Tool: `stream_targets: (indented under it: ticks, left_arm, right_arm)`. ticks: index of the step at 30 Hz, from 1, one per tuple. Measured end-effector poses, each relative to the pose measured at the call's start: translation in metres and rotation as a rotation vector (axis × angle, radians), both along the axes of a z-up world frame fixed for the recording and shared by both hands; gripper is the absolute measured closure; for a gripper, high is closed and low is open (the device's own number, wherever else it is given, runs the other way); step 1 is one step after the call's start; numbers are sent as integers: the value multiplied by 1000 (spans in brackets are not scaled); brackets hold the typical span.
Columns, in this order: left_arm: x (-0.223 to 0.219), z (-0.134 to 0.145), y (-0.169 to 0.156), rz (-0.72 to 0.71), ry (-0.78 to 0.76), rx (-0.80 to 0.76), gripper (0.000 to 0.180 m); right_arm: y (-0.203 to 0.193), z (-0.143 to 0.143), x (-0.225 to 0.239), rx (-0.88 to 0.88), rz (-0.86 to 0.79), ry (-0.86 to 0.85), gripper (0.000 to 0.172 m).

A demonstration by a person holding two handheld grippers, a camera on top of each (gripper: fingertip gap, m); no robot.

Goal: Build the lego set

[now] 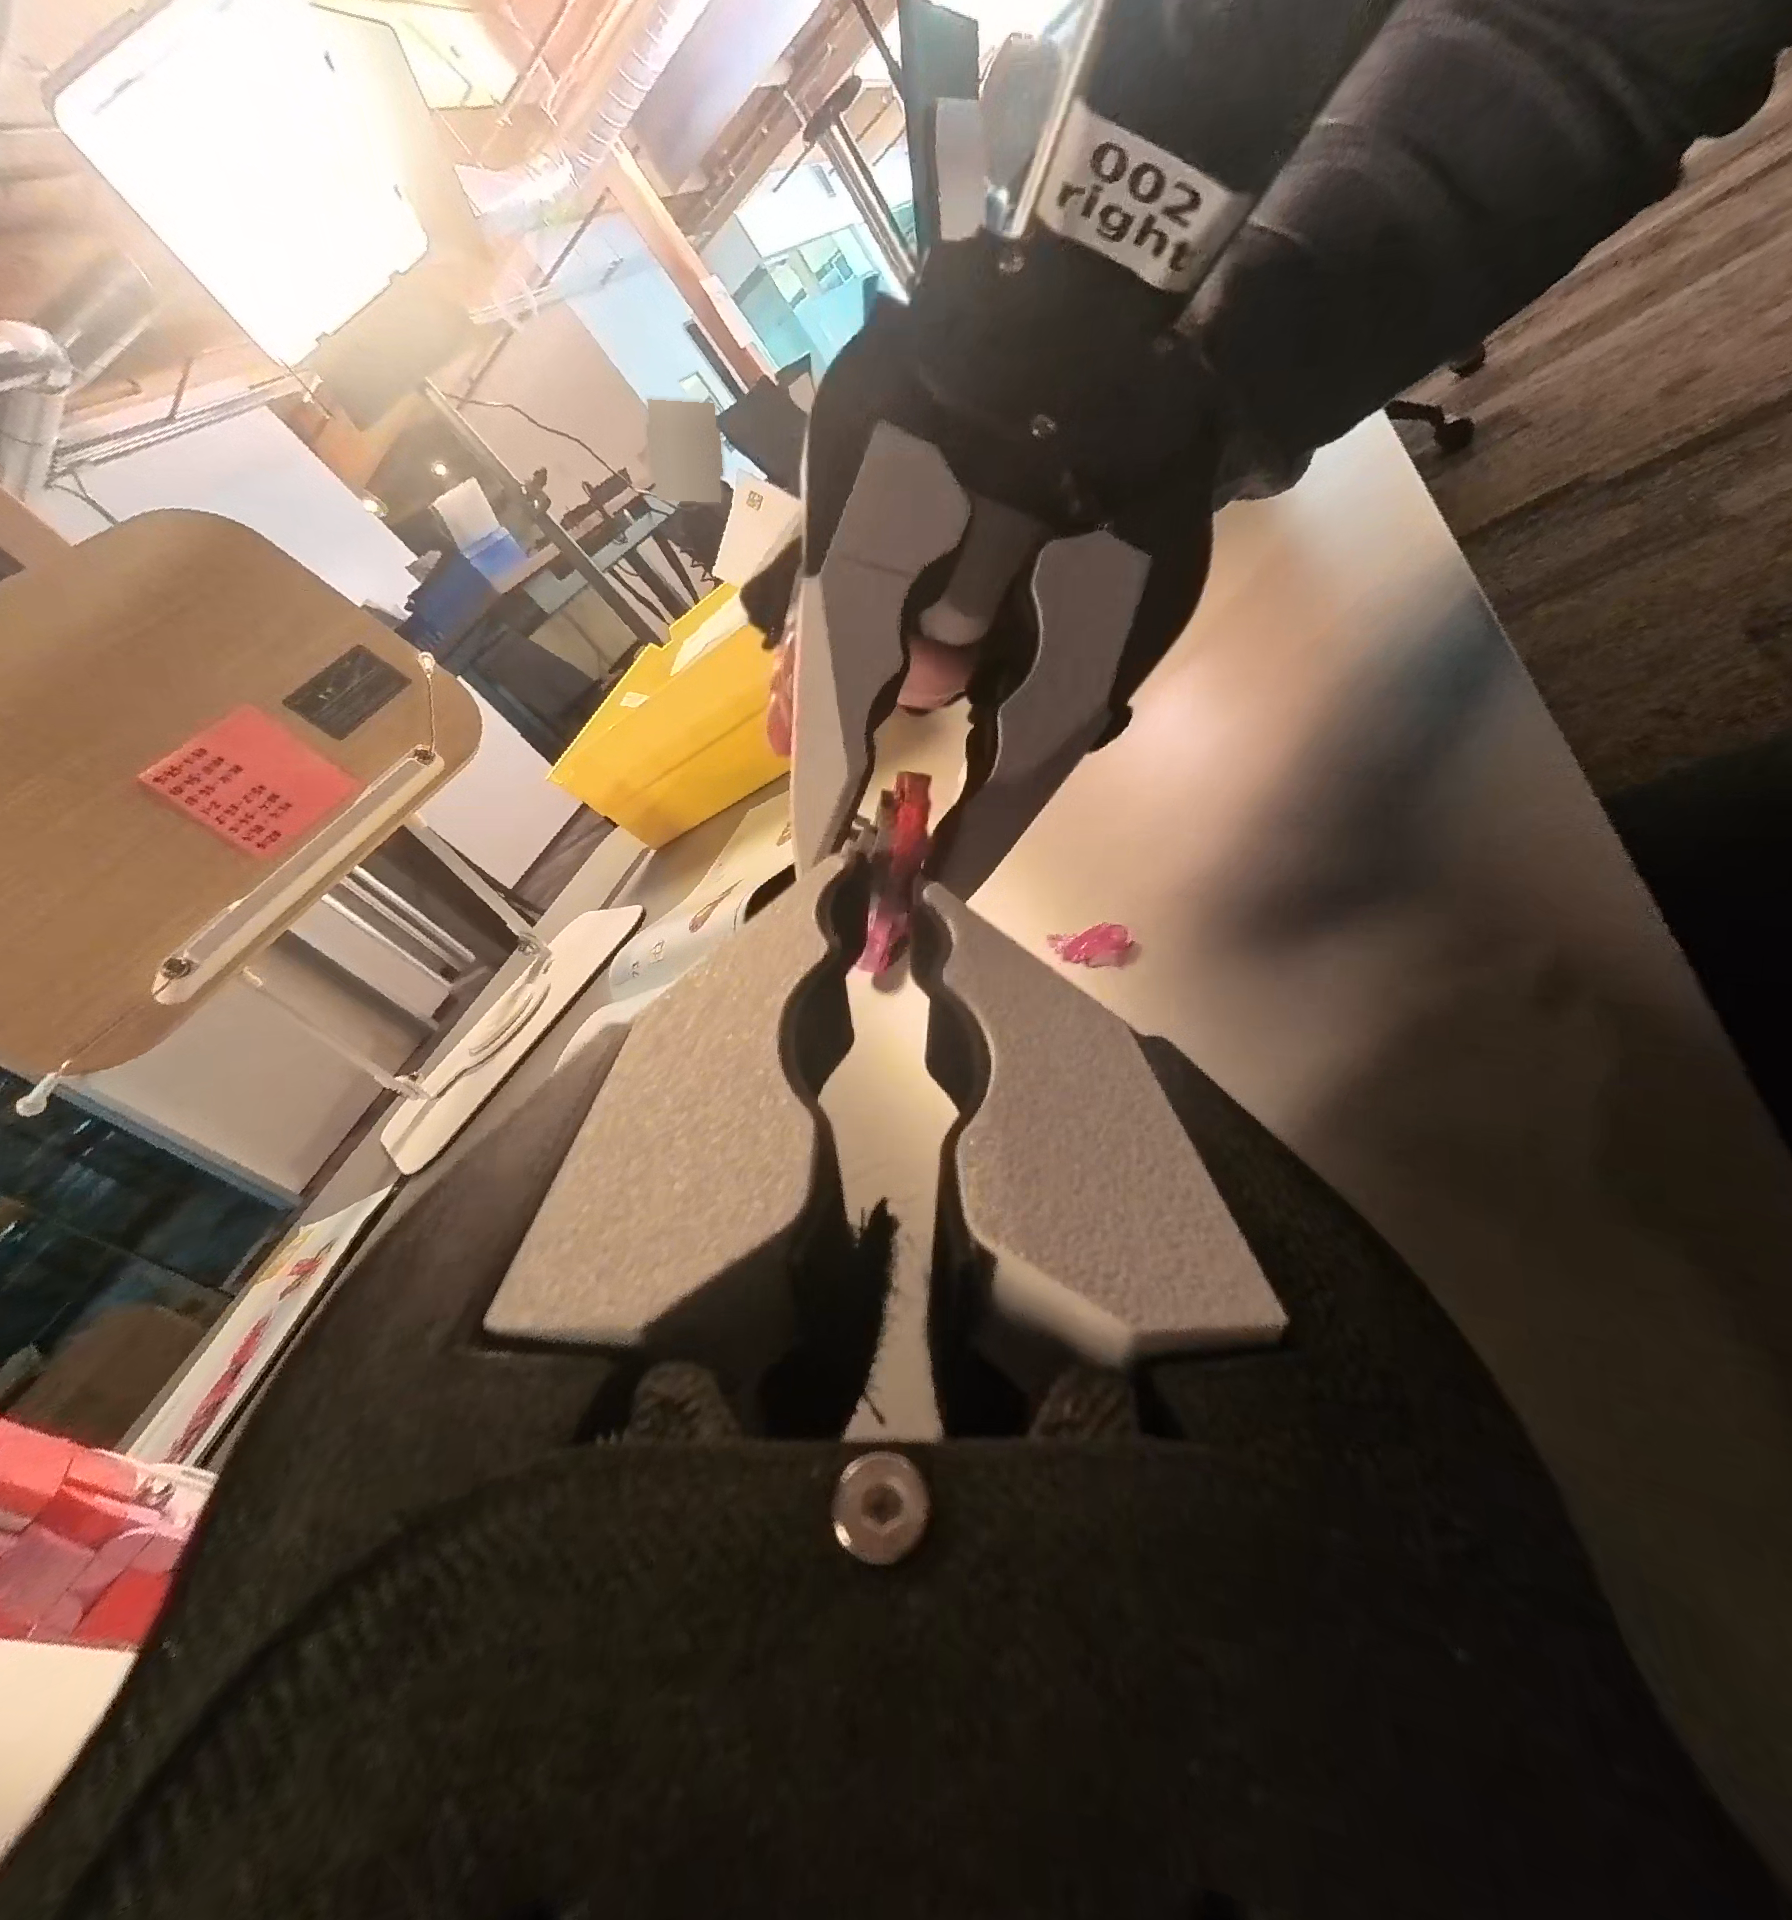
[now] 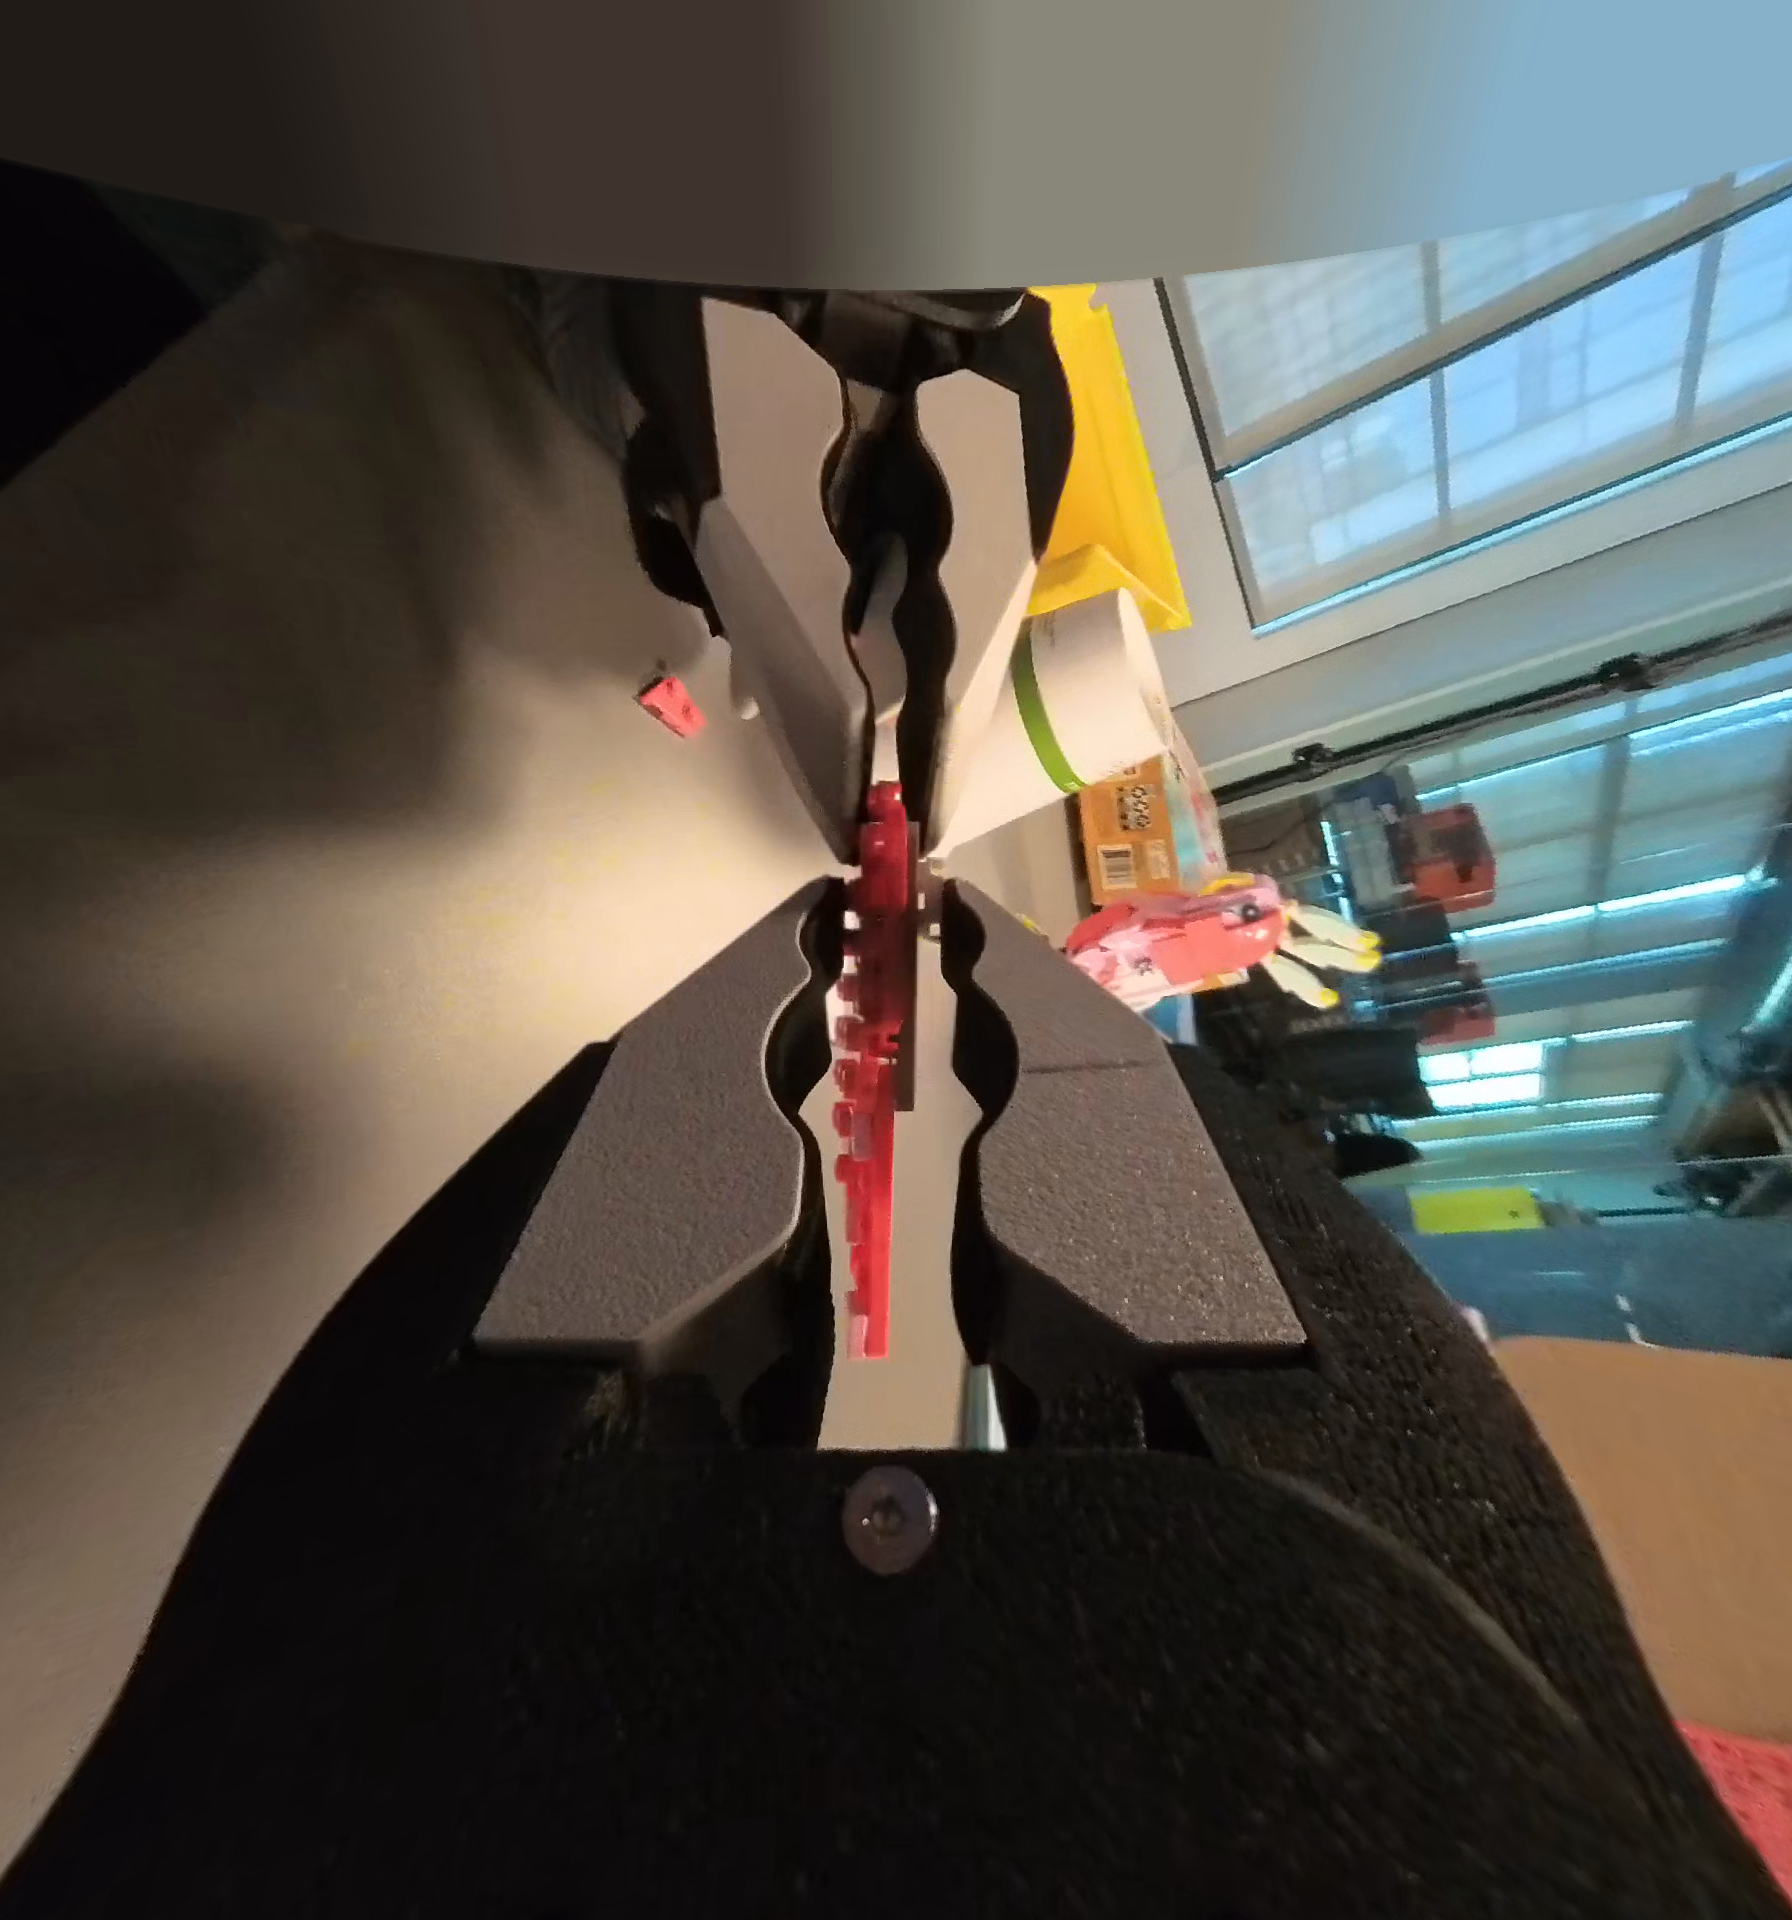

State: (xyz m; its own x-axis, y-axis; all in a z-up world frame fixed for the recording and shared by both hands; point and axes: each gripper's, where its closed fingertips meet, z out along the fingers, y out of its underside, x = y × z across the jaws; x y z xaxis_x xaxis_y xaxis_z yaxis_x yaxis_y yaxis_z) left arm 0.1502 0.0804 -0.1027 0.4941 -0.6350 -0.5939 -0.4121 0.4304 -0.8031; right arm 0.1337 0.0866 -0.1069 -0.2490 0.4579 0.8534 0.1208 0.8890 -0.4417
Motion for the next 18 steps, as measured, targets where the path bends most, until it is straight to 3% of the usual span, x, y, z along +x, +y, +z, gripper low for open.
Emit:
stream_targets:
  ticks: [13, 18]
  left_arm:
    - [-6, -7, 9, 103, 92, 60, 176]
    - [-8, -3, 12, 133, 87, 76, 176]
  right_arm:
    - [10, -5, -3, 158, -99, -21, 157]
    - [14, 0, -5, 321, -144, 49, 158]
